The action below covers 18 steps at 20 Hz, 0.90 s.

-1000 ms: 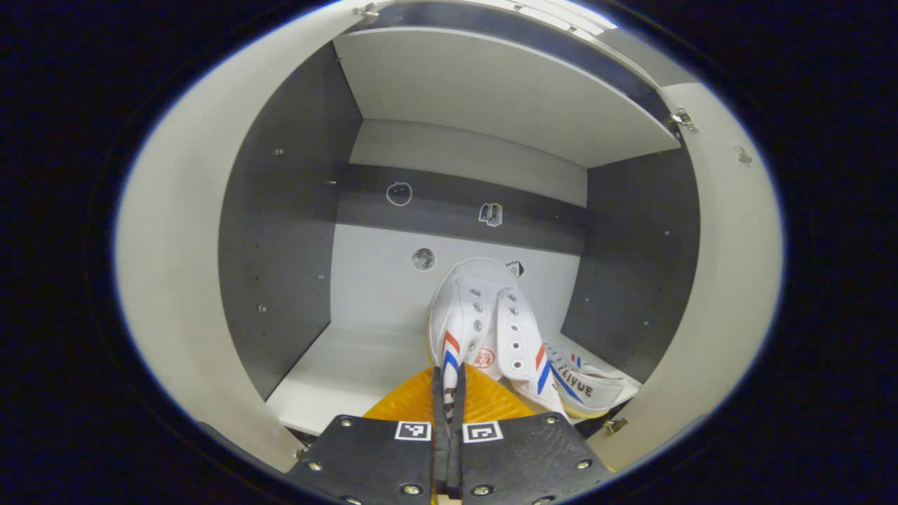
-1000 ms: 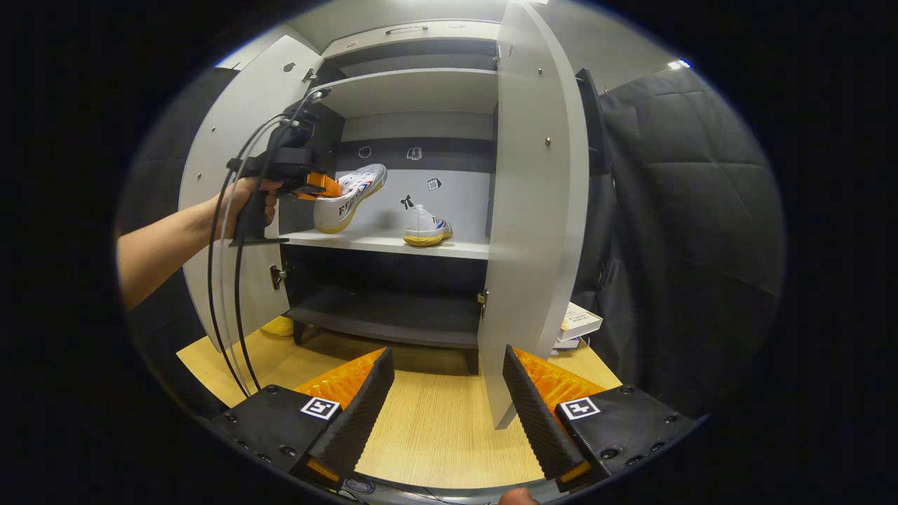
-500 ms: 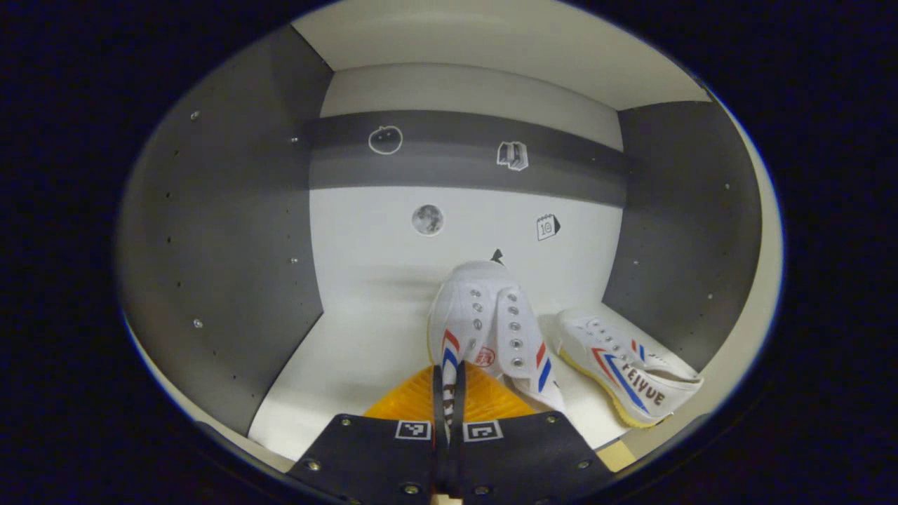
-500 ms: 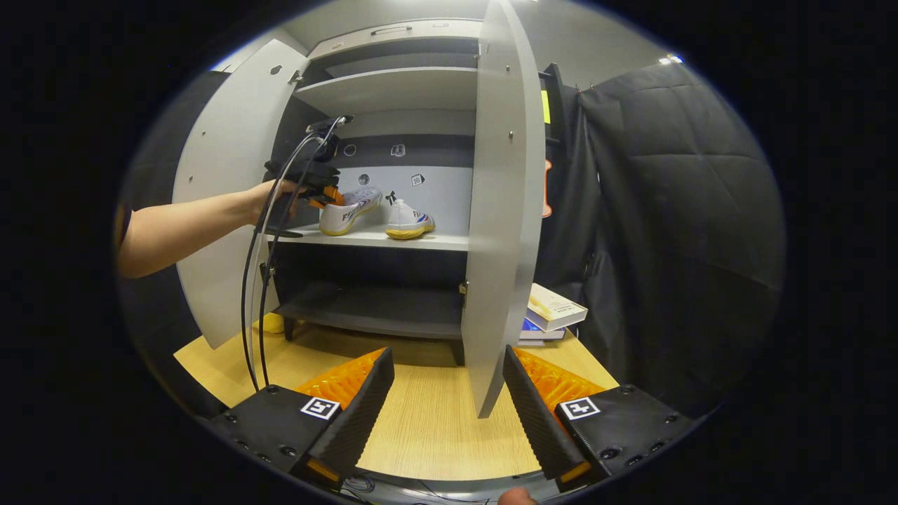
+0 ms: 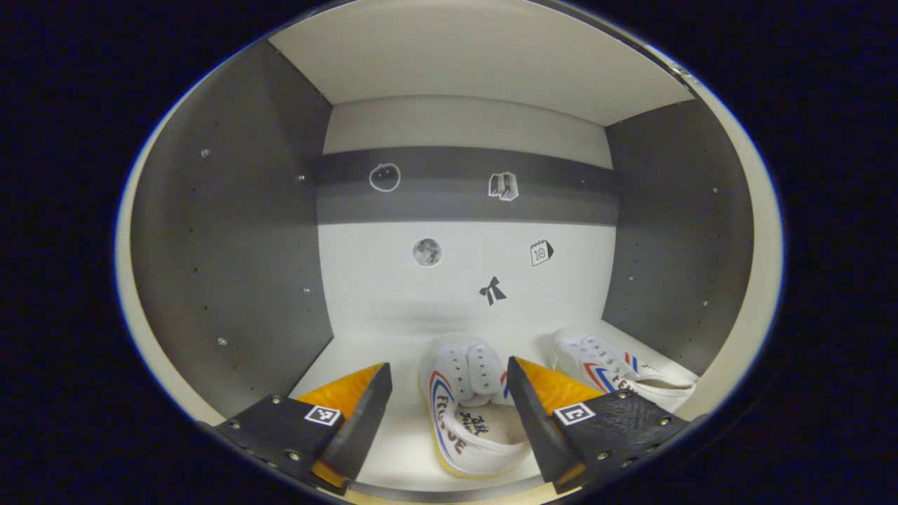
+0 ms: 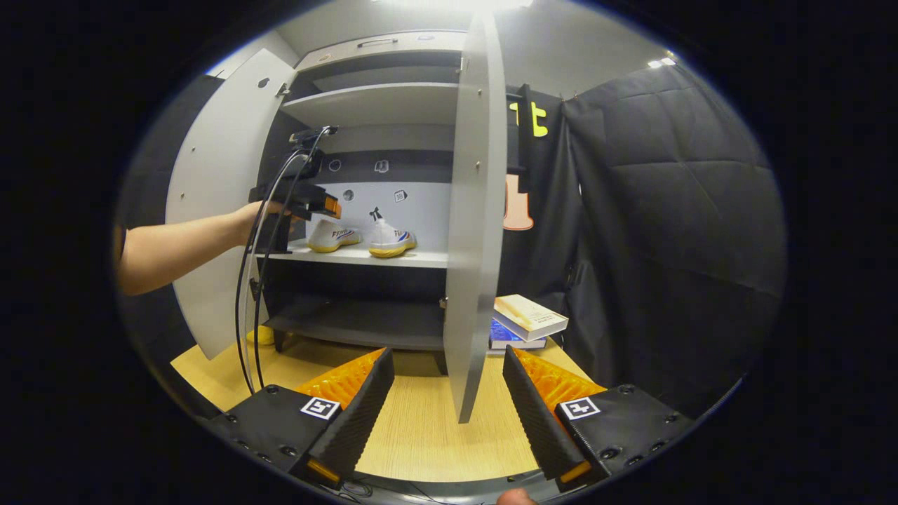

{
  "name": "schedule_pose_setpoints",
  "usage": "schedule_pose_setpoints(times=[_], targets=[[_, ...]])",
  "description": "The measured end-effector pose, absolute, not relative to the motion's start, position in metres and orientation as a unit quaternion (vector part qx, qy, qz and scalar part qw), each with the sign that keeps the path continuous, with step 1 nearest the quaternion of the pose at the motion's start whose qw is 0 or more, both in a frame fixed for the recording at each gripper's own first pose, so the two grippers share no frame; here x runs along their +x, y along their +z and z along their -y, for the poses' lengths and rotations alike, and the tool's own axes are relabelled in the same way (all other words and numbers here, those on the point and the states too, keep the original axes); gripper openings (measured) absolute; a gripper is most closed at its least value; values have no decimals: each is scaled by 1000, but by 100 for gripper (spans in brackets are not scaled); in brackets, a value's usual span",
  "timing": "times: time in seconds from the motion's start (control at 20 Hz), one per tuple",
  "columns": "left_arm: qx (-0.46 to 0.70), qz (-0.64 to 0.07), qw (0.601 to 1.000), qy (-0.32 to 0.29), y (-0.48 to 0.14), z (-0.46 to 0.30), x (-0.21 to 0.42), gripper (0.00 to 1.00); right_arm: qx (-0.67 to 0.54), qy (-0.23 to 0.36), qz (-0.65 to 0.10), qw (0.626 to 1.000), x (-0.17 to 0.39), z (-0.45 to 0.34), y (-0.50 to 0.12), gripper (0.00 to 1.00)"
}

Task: Grab one shoe with the right hand and put it into the shoe cabinet, grab the other shoe with the left hand and put it into the shoe cabinet; then close the right door with the right hand and the left door with the left hand.

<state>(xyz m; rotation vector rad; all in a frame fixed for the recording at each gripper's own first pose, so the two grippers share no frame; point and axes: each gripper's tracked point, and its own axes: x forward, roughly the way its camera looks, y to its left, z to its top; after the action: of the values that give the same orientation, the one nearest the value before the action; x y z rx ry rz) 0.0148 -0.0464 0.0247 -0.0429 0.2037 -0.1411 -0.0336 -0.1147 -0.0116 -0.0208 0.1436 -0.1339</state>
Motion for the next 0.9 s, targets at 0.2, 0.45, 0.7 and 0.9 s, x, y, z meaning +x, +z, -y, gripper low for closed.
schedule_pose_setpoints(times=[0.2,0.45,0.7,0.9], targets=[[-62,-72,992,-82,36,55,-33,94,9,-102,-51,993,-38,144,13,98],[-74,-40,992,-93,51,48,-97,93,16,-151,-19,988,-41,186,48,96],[-55,-9,993,-105,73,47,-151,93,26,-193,11,981,-41,227,83,98],[-75,-3,990,-119,79,45,-197,94,50,-214,13,975,-30,247,100,96]])
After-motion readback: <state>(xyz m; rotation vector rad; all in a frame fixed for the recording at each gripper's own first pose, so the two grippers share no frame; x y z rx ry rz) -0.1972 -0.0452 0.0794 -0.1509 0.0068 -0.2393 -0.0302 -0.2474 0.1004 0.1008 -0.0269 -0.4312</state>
